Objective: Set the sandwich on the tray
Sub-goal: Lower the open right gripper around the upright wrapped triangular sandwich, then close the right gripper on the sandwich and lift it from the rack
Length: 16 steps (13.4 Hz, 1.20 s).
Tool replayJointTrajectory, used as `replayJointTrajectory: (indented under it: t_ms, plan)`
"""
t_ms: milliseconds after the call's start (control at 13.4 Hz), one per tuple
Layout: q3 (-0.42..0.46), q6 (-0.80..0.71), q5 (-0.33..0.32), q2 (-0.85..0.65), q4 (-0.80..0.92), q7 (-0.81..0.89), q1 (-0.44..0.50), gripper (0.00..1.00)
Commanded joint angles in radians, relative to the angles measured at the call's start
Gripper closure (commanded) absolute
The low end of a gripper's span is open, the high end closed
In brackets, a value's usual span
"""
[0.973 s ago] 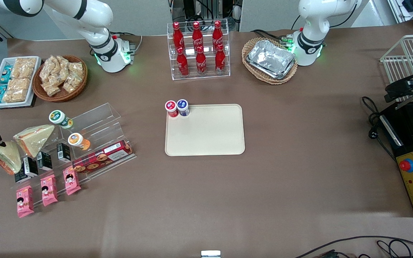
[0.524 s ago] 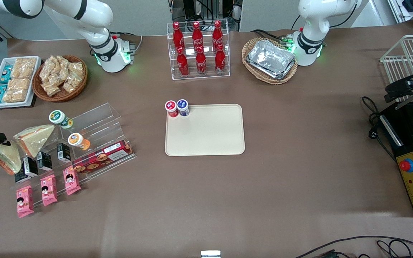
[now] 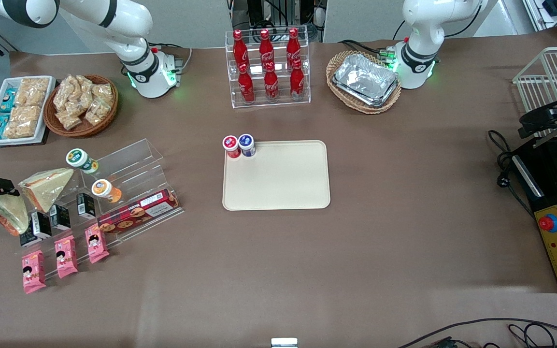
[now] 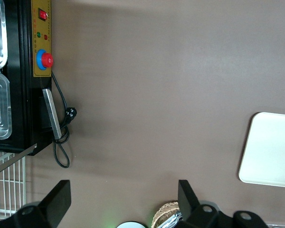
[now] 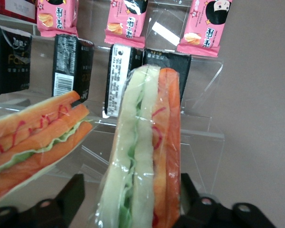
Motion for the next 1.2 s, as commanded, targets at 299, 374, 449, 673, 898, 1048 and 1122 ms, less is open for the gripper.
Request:
replayJointTrajectory:
  t_ms: [299, 374, 449, 673, 898, 1048, 1122]
  plan:
    - [0.005, -0.053, 0.015, -0.013, 0.066, -0.016, 0.004, 0.51]
    - [0.005, -0.088, 0.013, -0.013, 0.098, -0.016, 0.009, 0.51]
    - [0.005, -0.126, 0.012, -0.013, 0.132, -0.016, 0.013, 0.51]
    - [0.007, -0.266, 0.001, -0.015, 0.245, -0.013, 0.033, 0.51]
    - [0.005, -0.363, -0.011, -0.053, 0.291, -0.004, 0.127, 0.51]
    - [0.016, -0.416, 0.005, -0.085, 0.291, -0.004, 0.173, 0.51]
    - [0.030, -0.440, 0.028, -0.096, 0.290, -0.003, 0.193, 0.51]
